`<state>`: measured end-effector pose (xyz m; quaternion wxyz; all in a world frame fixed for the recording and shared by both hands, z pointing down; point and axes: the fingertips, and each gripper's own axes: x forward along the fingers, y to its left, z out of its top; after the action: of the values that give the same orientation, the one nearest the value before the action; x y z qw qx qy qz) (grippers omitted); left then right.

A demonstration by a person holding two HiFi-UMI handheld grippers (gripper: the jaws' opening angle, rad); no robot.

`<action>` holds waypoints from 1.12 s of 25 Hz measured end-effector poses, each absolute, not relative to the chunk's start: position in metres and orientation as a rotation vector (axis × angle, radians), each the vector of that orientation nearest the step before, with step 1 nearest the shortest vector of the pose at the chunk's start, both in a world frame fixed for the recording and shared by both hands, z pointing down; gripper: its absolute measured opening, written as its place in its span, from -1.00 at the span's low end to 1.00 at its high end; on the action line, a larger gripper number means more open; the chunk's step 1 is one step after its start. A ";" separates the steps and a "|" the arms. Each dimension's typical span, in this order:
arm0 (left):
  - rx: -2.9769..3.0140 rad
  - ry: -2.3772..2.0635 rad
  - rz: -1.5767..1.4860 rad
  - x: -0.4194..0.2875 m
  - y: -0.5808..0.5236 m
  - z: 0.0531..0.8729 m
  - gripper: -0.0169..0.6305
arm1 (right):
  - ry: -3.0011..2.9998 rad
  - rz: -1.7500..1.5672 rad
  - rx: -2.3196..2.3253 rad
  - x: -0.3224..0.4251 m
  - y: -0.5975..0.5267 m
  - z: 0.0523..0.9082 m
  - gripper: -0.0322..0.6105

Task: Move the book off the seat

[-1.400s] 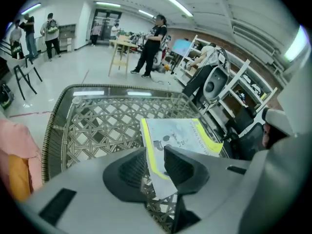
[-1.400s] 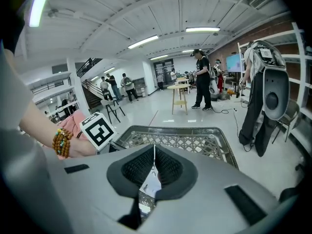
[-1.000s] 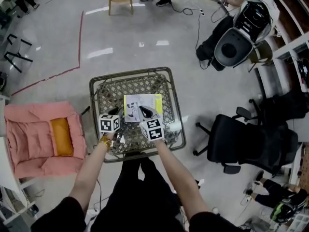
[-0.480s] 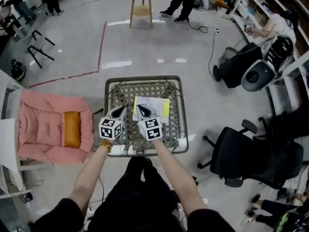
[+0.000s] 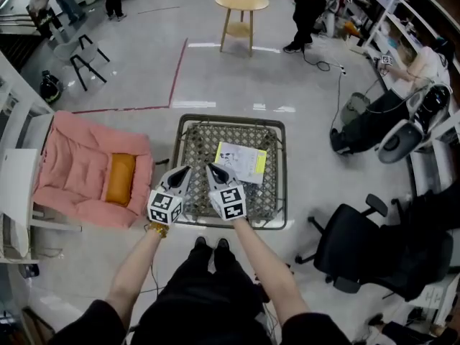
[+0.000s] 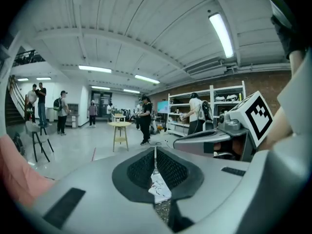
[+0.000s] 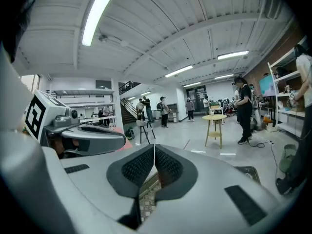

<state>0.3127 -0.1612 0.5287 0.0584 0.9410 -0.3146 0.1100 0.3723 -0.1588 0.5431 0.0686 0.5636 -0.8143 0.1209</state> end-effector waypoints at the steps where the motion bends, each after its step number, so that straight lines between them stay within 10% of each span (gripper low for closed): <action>1: 2.869 -0.969 0.315 0.304 -0.155 0.523 -0.88 | -2.464 0.346 1.682 0.362 -0.154 0.539 -0.85; 28: 2.896 -1.200 0.060 0.051 0.029 0.475 -0.88 | -2.613 0.064 1.550 0.091 0.024 0.465 -0.85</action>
<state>0.0505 0.0292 0.4750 0.0033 0.9237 -0.3827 0.0192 0.0911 0.0241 0.4652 0.0515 0.5095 -0.8587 0.0209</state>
